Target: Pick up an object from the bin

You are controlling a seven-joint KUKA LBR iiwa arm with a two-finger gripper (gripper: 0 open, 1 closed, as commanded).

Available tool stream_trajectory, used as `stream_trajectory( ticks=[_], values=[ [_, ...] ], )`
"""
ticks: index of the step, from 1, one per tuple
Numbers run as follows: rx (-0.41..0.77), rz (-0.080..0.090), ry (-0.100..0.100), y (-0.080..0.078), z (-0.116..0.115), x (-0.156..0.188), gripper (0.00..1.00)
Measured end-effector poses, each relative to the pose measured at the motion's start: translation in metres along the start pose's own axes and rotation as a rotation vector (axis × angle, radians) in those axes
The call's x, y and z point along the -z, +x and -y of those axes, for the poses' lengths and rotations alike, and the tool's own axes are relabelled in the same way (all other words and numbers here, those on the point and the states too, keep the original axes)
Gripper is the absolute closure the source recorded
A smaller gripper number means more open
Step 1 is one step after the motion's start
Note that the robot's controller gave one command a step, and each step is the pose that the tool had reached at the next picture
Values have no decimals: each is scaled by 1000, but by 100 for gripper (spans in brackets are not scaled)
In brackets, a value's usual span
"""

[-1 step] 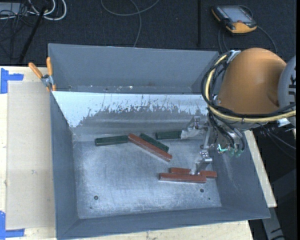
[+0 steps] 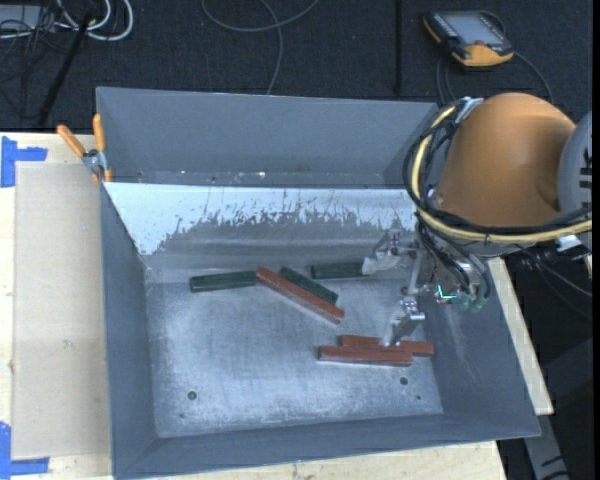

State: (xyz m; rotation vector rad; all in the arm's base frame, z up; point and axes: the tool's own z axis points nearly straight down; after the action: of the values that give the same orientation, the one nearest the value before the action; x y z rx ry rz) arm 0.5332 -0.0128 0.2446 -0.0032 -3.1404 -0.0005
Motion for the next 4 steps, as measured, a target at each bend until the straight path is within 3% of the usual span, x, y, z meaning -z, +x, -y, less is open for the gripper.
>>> stream_trajectory(
  ticks=[1,2,3,4],
  values=[
    [-22,7,0,11,9,-48,0],
    [7,-1,0,10,35,-94,0],
    [181,11,0,-3,52,-168,100],
    [181,11,0,-3,52,-168,100]
  ],
)
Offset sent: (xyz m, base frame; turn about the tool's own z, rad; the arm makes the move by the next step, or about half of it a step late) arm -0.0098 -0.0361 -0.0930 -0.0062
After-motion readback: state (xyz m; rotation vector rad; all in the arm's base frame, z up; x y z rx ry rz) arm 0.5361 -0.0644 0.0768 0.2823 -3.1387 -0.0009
